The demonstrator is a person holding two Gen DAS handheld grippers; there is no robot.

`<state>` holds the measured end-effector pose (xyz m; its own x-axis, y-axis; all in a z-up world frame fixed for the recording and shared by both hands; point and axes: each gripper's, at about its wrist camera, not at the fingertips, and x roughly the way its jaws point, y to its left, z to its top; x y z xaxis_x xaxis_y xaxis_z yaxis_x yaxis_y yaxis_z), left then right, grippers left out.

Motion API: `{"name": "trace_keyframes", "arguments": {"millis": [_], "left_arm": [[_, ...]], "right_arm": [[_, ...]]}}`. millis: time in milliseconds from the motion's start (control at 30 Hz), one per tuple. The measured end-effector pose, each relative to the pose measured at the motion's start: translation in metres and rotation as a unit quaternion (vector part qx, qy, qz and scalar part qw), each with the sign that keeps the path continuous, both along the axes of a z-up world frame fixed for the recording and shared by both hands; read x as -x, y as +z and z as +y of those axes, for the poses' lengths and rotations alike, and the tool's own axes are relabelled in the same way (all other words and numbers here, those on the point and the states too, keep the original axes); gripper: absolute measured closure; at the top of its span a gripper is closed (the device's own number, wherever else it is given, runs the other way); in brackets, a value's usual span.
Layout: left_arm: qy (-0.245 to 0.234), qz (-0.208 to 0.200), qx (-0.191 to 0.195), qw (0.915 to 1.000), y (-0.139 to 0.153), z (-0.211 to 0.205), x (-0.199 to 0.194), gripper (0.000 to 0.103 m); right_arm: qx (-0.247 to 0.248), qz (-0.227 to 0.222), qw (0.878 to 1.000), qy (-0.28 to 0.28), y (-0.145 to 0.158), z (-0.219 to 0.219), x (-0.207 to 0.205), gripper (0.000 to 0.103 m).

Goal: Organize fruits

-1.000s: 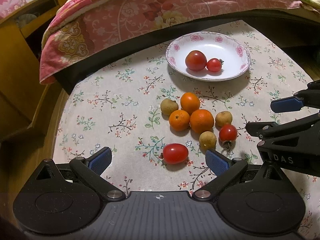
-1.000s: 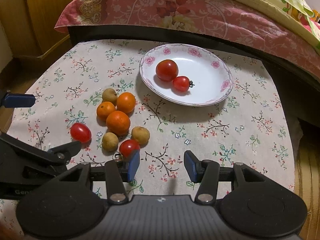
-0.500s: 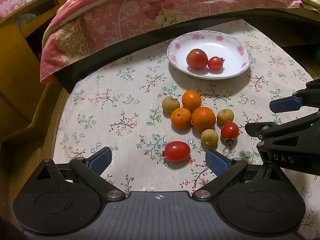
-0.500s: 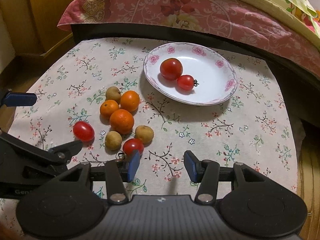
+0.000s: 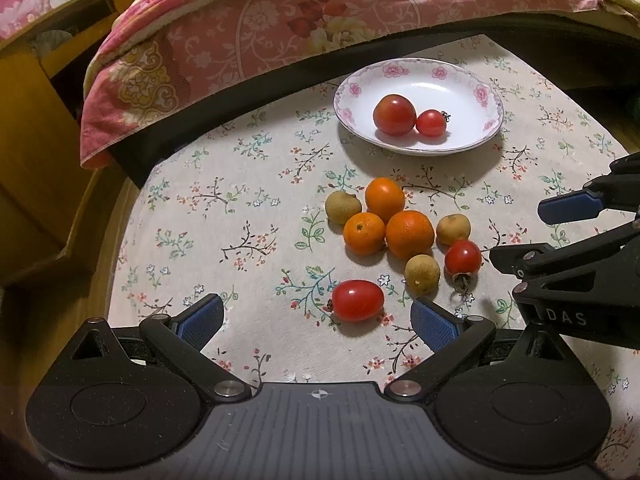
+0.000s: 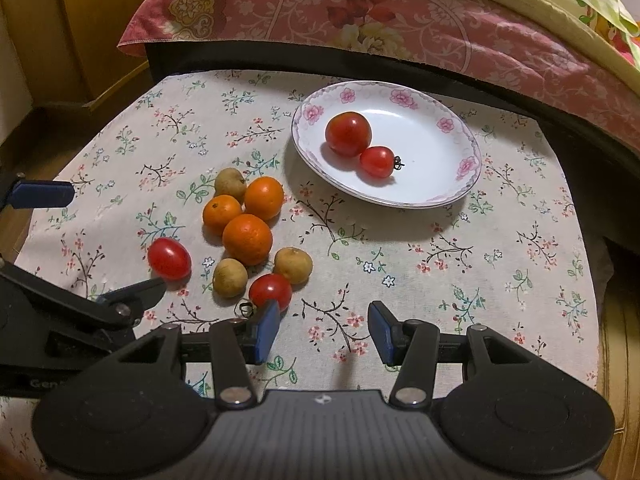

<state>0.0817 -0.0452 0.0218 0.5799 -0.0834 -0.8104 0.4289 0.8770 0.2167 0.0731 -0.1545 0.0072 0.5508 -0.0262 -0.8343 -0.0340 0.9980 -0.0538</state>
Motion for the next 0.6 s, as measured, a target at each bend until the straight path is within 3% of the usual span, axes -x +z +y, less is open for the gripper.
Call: {"name": "trace_keyframes", "arguments": {"millis": [600], "left_arm": [[-0.014, -0.012, 0.013, 0.9997, 0.001, 0.018, 0.007, 0.002]], "right_arm": [[-0.013, -0.010, 0.999, 0.027, 0.001, -0.002, 0.003, 0.052]]}}
